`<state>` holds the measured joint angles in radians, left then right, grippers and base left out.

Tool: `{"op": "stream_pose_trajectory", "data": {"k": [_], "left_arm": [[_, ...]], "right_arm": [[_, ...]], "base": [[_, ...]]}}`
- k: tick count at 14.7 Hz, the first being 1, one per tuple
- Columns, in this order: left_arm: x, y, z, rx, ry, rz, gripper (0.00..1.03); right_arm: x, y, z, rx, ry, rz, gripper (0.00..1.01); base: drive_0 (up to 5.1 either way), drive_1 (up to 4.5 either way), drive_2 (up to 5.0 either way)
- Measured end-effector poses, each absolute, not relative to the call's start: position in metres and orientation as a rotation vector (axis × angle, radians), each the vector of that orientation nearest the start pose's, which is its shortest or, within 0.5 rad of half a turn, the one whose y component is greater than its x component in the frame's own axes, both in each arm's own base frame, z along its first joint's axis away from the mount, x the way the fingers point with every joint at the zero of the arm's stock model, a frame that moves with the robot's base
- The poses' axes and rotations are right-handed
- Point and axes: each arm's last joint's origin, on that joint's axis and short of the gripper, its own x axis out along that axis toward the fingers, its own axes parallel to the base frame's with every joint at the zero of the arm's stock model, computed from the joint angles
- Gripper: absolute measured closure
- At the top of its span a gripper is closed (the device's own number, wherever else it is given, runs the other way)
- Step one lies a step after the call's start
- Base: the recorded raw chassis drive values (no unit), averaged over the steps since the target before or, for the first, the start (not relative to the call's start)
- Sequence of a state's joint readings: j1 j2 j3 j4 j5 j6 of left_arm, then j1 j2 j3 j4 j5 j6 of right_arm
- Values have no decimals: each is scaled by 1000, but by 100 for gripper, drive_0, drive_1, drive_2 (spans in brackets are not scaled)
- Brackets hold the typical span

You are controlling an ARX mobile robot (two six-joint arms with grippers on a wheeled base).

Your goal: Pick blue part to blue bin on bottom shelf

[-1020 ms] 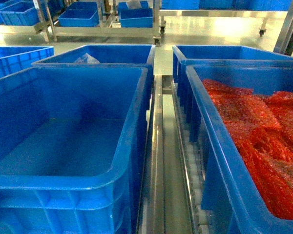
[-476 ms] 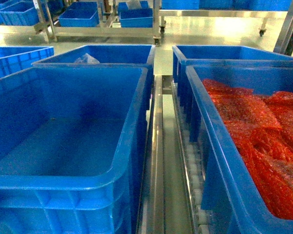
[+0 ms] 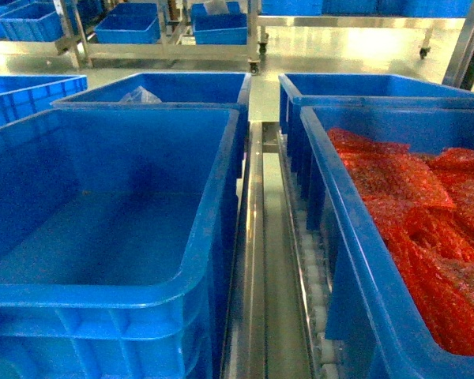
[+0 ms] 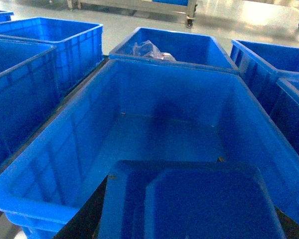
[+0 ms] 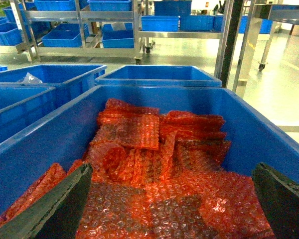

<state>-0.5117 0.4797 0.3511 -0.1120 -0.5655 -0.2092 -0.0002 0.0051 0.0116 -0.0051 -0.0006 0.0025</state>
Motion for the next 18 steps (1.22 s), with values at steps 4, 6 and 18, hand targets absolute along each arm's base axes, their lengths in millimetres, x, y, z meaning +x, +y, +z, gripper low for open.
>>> {"op": "stream_pose_trajectory", "data": {"k": [4, 6, 18], "left_arm": [[124, -52, 231, -31, 191, 193, 60], [224, -83, 227, -42, 223, 97, 60], [314, -75, 195, -107, 188, 76, 13]], "right_arm": [[97, 0, 167, 2, -1, 0, 3], [97, 0, 167, 2, -2, 0, 3], [97, 0, 167, 2, -2, 0, 3]], "base": [[0, 0, 0], [0, 0, 0], [0, 0, 0]]}}
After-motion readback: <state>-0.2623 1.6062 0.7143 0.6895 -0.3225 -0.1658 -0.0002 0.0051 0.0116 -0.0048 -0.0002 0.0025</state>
